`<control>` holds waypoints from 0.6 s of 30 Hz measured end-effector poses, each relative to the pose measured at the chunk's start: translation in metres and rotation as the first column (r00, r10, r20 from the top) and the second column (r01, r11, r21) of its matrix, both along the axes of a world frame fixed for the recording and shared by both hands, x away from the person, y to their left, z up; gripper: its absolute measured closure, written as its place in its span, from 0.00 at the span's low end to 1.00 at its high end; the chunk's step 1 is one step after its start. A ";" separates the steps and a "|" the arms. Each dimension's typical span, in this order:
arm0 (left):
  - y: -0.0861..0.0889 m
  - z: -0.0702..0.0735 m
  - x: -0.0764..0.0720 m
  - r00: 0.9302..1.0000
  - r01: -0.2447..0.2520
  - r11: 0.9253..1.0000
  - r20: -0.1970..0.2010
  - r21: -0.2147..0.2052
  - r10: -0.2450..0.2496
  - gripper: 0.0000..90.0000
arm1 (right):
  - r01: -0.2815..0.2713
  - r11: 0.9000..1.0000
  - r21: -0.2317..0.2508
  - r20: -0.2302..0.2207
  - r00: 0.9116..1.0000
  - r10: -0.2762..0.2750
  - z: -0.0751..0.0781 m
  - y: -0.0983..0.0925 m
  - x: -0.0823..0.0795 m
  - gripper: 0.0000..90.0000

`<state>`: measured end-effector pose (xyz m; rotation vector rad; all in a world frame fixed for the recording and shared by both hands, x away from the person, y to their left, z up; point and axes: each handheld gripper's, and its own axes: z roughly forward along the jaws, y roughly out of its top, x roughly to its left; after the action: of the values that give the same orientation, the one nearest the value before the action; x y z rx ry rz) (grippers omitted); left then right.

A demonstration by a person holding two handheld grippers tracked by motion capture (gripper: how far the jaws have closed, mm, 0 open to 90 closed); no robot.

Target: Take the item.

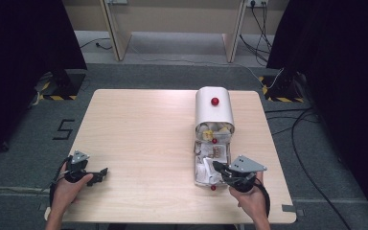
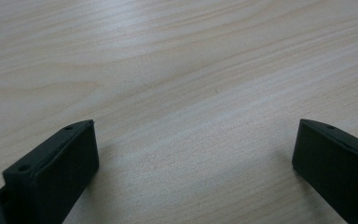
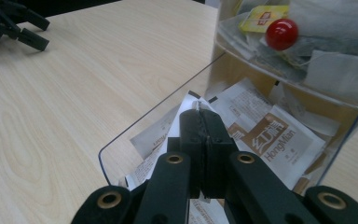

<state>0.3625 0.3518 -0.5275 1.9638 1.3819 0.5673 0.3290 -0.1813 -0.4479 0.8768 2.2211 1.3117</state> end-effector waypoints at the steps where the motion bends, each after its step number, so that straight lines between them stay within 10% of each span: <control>1: 0.000 0.000 0.000 1.000 0.000 1.000 0.000 0.000 0.000 0.00 | 0.002 1.000 0.003 0.004 1.000 -0.002 0.001 -0.001 0.000 0.99; 18: 0.000 0.000 0.000 1.000 0.000 1.000 0.000 0.000 0.000 0.00 | 0.063 0.998 0.029 0.044 0.997 -0.065 0.013 -0.024 -0.001 0.99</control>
<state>0.3625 0.3518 -0.5275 1.9640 1.3820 0.5674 0.3276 -0.2054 -0.4345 0.9124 2.1277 1.3229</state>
